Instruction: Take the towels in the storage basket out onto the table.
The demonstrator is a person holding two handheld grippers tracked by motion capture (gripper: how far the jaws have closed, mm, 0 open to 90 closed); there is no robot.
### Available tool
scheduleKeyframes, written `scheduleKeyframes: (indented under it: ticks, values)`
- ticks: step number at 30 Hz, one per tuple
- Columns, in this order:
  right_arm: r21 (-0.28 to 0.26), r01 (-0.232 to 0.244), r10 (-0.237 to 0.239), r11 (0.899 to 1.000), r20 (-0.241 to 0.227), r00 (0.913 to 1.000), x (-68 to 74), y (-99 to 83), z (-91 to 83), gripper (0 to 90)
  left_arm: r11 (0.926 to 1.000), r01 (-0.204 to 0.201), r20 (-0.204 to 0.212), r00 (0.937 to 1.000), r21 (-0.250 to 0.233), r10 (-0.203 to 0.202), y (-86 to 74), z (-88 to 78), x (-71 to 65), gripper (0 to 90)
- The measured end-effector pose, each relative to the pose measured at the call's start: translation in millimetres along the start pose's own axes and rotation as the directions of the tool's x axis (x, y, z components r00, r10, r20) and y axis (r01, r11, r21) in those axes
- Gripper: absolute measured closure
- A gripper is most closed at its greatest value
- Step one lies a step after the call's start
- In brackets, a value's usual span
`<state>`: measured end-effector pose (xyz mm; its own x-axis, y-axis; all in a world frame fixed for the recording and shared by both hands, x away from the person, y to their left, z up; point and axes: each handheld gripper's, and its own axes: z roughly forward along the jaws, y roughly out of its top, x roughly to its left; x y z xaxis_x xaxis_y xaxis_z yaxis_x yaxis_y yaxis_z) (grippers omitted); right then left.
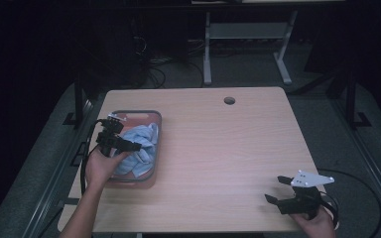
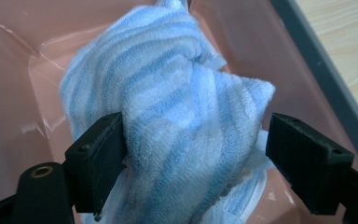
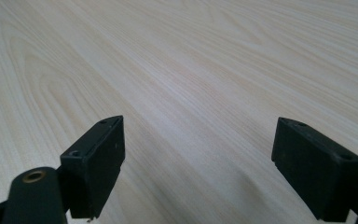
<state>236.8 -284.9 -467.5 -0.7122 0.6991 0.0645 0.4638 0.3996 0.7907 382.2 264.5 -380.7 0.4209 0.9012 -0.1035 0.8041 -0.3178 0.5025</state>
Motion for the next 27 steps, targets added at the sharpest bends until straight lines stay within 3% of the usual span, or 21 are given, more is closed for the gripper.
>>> scheduleKeyframes:
  ticks: [10,15,20,26,27]
  values:
    - [-0.003,0.009,-0.01,1.0,-0.012,0.9999,0.4,1.1,1.6,16.6,0.9923,-0.033,-0.045,0.9982,0.12,0.039,9.7,12.7,-5.6,25.6]
    - [-0.004,0.014,-0.014,1.0,-0.013,0.9998,0.7,1.0,1.2,16.6,0.9823,-0.064,-0.063,0.9951,0.176,0.076,12.1,19.1,-8.9,34.1]
    - [-0.001,0.009,-0.009,1.0,-0.016,0.9998,0.7,0.8,1.3,16.6,0.9763,-0.066,-0.064,0.9947,0.206,0.08,11.8,23.3,-7.7,45.7]
    - [0.004,0.012,-0.012,1.0,-0.016,0.9998,1.8,1.5,2.4,16.7,0.9638,-0.074,-0.07,0.993,0.256,0.095,13.1,30.1,-10.0,57.3]
    - [0.004,0.013,-0.013,1.0,-0.016,0.9998,1.8,1.6,2.5,16.7,0.9582,-0.083,-0.071,0.9918,0.274,0.106,13.7,31.8,-10.5,58.7]
